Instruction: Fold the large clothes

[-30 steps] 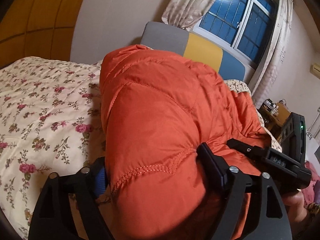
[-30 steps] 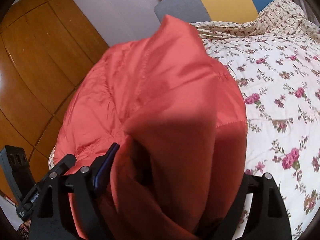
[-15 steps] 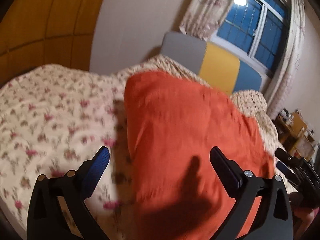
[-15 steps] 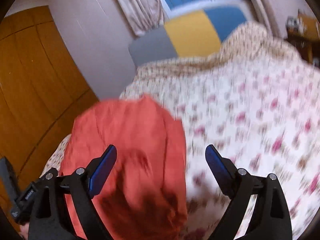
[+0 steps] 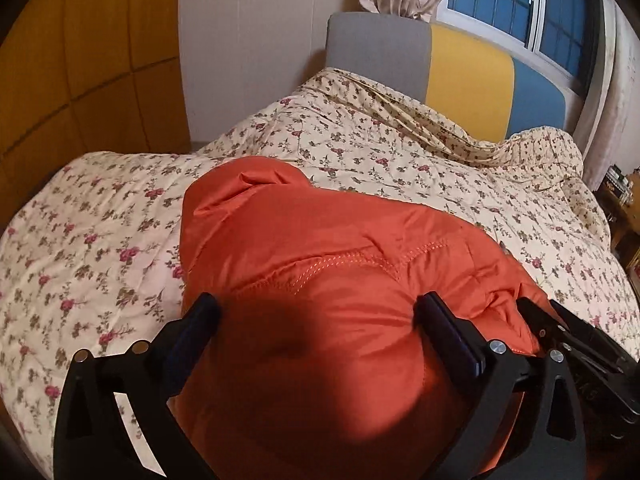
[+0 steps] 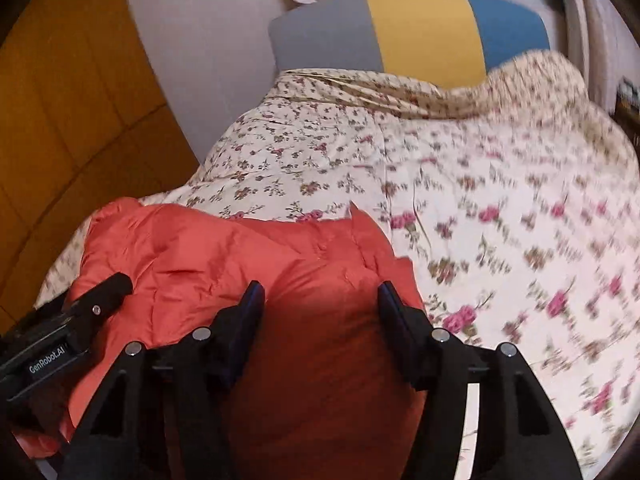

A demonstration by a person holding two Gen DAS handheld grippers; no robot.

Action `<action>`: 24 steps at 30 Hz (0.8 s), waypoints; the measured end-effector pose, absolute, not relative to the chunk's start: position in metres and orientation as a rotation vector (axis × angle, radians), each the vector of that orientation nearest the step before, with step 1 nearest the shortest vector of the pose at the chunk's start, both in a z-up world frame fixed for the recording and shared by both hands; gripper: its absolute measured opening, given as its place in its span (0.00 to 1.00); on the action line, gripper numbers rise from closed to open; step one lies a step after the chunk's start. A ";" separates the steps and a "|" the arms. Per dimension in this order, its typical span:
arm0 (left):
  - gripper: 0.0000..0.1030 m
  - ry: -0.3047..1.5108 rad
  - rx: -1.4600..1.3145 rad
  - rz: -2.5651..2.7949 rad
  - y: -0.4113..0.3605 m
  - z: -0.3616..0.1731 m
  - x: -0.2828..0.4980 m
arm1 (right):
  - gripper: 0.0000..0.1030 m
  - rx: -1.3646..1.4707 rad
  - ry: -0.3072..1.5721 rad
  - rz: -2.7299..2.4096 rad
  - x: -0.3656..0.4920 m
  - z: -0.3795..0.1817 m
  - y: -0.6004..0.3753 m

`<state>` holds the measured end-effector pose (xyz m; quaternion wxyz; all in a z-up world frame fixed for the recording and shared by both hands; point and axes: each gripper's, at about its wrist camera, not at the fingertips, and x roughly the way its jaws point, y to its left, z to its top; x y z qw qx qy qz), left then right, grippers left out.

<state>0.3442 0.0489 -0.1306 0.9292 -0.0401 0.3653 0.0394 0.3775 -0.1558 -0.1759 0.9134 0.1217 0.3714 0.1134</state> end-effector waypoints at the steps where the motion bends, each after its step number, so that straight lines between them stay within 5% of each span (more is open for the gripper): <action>1: 0.97 0.743 -0.070 0.087 0.046 -0.133 0.345 | 0.57 0.250 0.760 0.234 0.378 -0.181 -0.157; 13: 0.97 0.716 0.034 0.150 0.026 -0.153 0.354 | 0.60 0.286 0.753 0.202 0.373 -0.196 -0.160; 24: 0.97 0.690 0.064 0.139 0.023 -0.137 0.318 | 0.86 0.316 0.746 0.167 0.320 -0.170 -0.176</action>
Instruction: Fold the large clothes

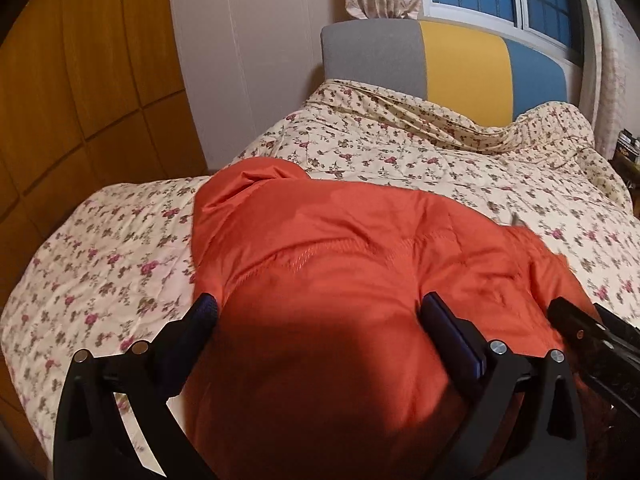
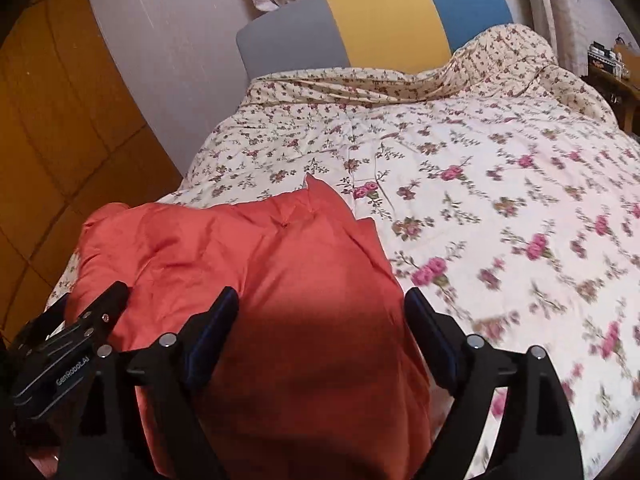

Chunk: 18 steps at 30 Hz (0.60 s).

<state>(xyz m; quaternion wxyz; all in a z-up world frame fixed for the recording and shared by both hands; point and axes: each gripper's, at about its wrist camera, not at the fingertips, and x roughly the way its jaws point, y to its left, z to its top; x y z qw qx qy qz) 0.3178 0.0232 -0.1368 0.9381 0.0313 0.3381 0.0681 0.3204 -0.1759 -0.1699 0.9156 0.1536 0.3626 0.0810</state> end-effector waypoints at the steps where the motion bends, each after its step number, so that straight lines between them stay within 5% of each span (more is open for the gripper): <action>1: 0.97 0.687 0.064 0.140 0.022 -0.134 0.312 | 0.90 0.310 0.739 0.170 0.312 -0.165 -0.176; 6: 0.97 0.635 0.092 0.136 0.017 -0.118 0.263 | 0.98 0.274 0.704 0.188 0.261 -0.142 -0.175; 18: 0.97 0.634 -0.044 0.143 0.042 -0.093 0.158 | 0.98 0.165 0.635 0.138 0.160 -0.103 -0.167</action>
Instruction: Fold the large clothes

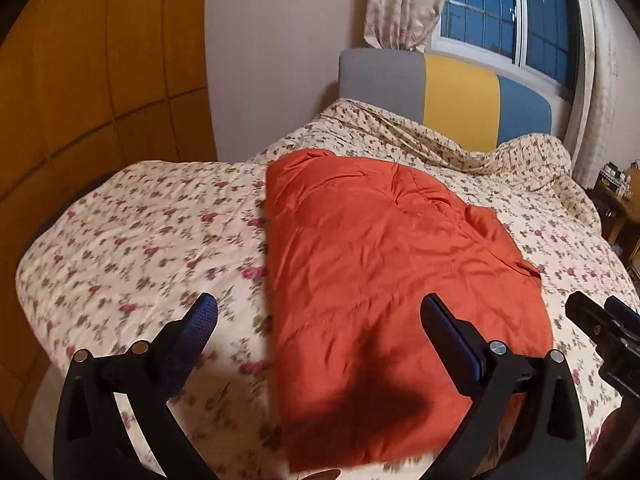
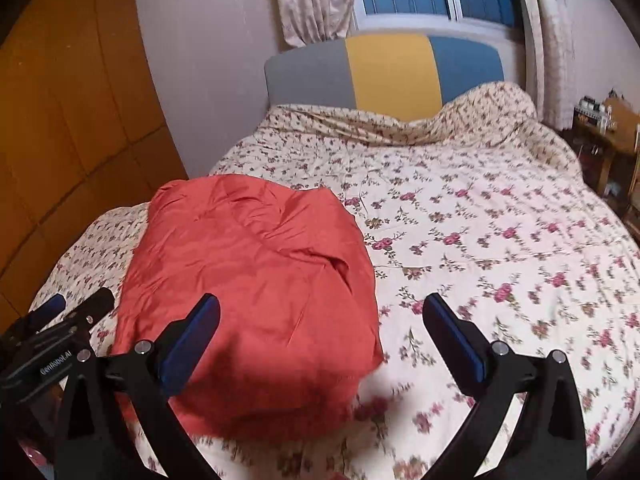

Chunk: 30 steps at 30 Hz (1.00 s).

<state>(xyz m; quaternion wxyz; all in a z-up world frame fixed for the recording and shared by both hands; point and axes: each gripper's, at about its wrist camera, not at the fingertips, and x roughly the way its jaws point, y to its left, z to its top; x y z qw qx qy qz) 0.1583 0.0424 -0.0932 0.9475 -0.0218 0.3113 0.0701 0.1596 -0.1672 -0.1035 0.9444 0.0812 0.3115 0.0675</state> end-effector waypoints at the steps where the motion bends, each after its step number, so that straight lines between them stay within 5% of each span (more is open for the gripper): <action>1: 0.97 0.631 -0.042 0.150 0.043 -0.091 0.153 | 0.98 0.156 0.631 0.134 0.154 -0.103 -0.166; 30: 0.97 0.593 -0.016 0.140 0.046 -0.077 0.073 | 0.98 0.103 0.611 0.171 0.103 -0.093 -0.159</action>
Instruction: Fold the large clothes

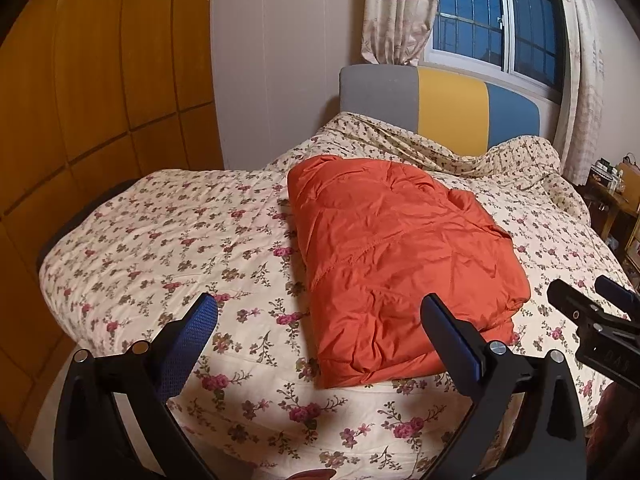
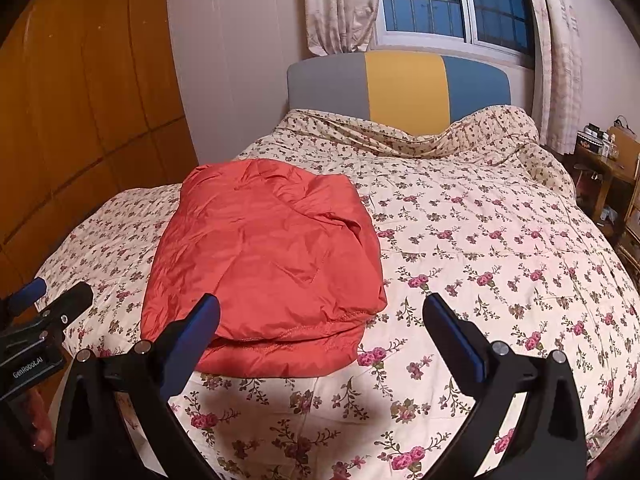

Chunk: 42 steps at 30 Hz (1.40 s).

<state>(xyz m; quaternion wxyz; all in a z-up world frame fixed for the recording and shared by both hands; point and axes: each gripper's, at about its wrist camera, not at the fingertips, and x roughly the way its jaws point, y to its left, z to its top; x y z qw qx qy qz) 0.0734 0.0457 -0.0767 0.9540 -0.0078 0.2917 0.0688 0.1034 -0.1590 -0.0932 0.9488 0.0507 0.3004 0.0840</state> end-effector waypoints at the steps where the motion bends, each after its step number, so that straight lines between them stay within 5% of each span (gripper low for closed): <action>1: 0.97 0.594 -0.016 0.138 0.045 -0.077 0.074 | 0.98 0.104 0.611 0.171 0.103 -0.093 -0.159; 42: 0.97 0.614 -0.027 0.134 0.036 -0.084 0.076 | 0.98 0.127 0.643 0.179 0.110 -0.099 -0.157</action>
